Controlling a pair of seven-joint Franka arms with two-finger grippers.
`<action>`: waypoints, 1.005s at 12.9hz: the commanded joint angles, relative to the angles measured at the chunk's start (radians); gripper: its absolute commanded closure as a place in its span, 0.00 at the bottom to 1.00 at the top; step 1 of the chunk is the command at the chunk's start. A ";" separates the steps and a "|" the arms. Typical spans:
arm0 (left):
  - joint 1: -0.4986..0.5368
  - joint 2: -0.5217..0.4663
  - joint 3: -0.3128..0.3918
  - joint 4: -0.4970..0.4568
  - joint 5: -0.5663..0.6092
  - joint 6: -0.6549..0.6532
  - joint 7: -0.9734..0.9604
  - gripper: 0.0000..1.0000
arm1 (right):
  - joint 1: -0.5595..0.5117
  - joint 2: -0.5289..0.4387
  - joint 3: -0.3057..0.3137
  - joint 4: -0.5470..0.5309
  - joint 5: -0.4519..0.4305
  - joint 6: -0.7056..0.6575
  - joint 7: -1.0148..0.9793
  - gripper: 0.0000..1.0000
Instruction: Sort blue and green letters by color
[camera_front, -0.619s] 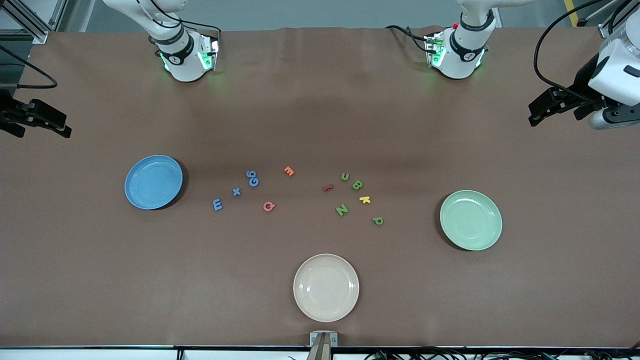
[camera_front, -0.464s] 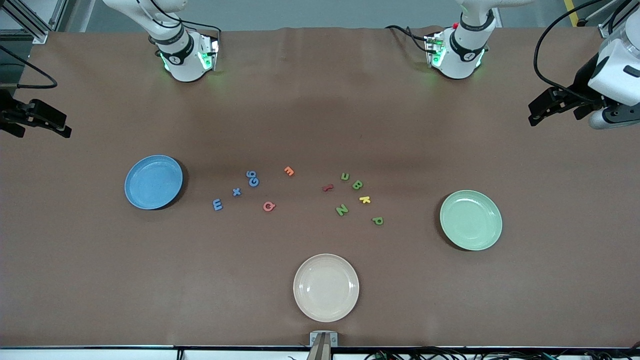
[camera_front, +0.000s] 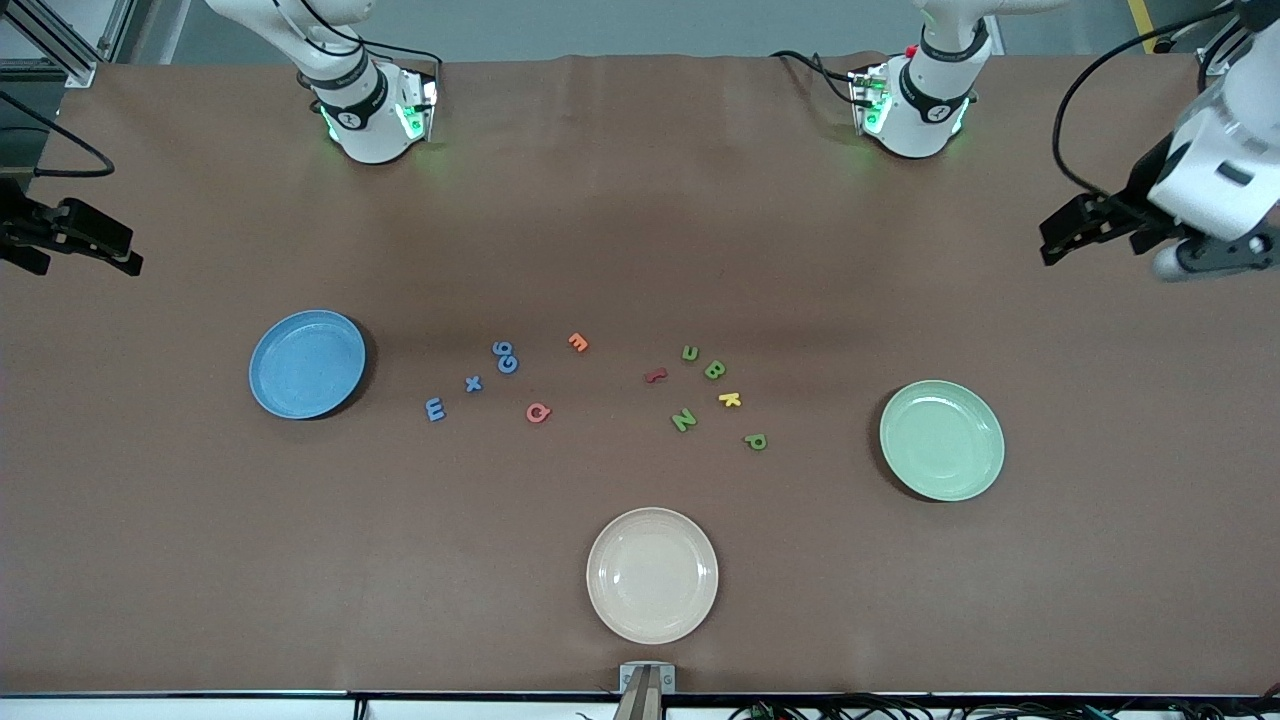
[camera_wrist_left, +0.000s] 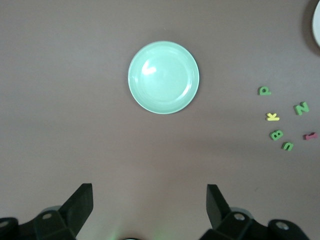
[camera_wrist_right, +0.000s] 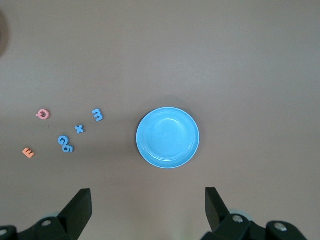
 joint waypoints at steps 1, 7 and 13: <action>-0.047 0.115 -0.030 0.038 0.013 0.042 -0.115 0.00 | -0.008 0.003 0.011 0.013 -0.008 -0.011 -0.003 0.00; -0.215 0.386 -0.035 0.044 0.010 0.353 -0.553 0.00 | -0.002 0.003 0.013 0.013 -0.003 -0.011 -0.002 0.00; -0.320 0.672 -0.021 0.081 0.022 0.682 -1.032 0.08 | 0.084 0.053 0.019 0.003 0.022 -0.010 0.203 0.00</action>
